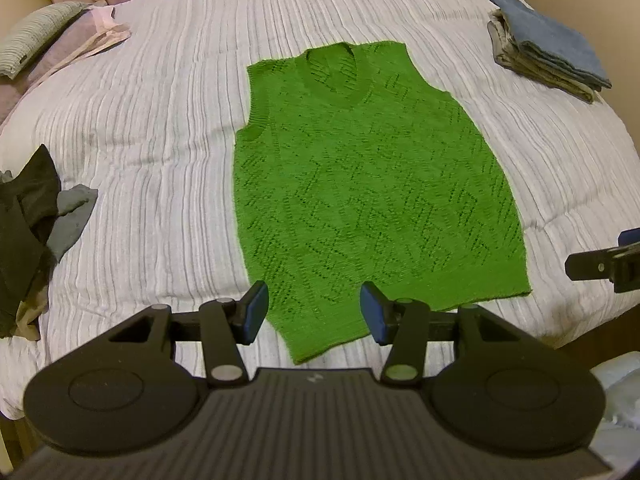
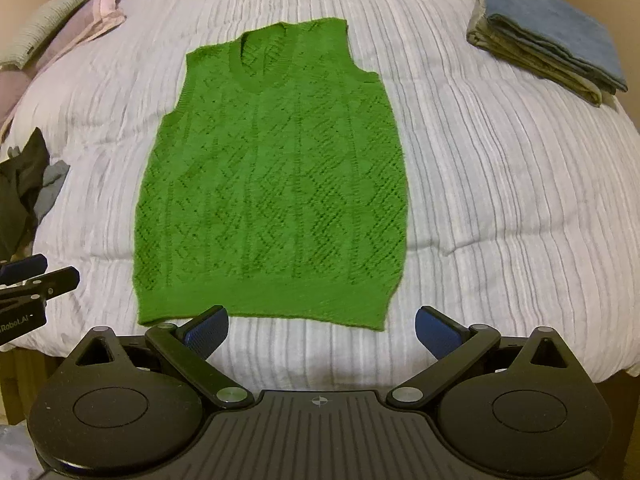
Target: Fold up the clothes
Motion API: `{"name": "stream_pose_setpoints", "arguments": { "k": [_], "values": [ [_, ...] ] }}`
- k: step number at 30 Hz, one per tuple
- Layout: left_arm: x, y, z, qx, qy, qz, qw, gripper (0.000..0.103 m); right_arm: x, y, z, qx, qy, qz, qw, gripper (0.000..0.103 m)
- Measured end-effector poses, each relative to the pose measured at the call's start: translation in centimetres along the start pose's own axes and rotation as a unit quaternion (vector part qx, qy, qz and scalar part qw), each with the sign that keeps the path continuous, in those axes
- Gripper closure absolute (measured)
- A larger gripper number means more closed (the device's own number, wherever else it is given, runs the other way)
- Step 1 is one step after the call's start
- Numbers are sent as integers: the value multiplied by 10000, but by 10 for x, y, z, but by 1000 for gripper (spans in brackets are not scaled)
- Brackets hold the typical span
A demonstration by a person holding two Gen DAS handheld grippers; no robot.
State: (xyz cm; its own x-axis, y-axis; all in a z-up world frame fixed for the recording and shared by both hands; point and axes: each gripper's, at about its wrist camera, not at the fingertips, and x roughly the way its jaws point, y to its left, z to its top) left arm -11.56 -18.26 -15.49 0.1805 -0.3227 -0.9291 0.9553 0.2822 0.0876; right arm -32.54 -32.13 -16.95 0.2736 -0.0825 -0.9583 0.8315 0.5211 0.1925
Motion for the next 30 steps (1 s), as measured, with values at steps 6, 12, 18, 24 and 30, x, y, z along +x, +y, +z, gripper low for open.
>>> {"name": "stream_pose_setpoints", "arguments": {
  "k": [6,12,18,24,30],
  "values": [
    [11,-20,12,-84,97,12,9999,56,4,-18,15,-143,82,-28,9999,1],
    [23,-34,19,-255,248,54,9994,56,15,-29,30,-400,248,7,9989,1],
    [37,-37,19,-455,513,185,9975,56,36,-32,43,-748,514,106,9958,1],
    [53,-30,13,-705,857,358,9932,56,63,-34,51,-941,857,203,9917,1],
    [67,-20,9,-852,1088,433,9895,56,83,-40,55,-924,1008,174,9905,1]
  ]
}}
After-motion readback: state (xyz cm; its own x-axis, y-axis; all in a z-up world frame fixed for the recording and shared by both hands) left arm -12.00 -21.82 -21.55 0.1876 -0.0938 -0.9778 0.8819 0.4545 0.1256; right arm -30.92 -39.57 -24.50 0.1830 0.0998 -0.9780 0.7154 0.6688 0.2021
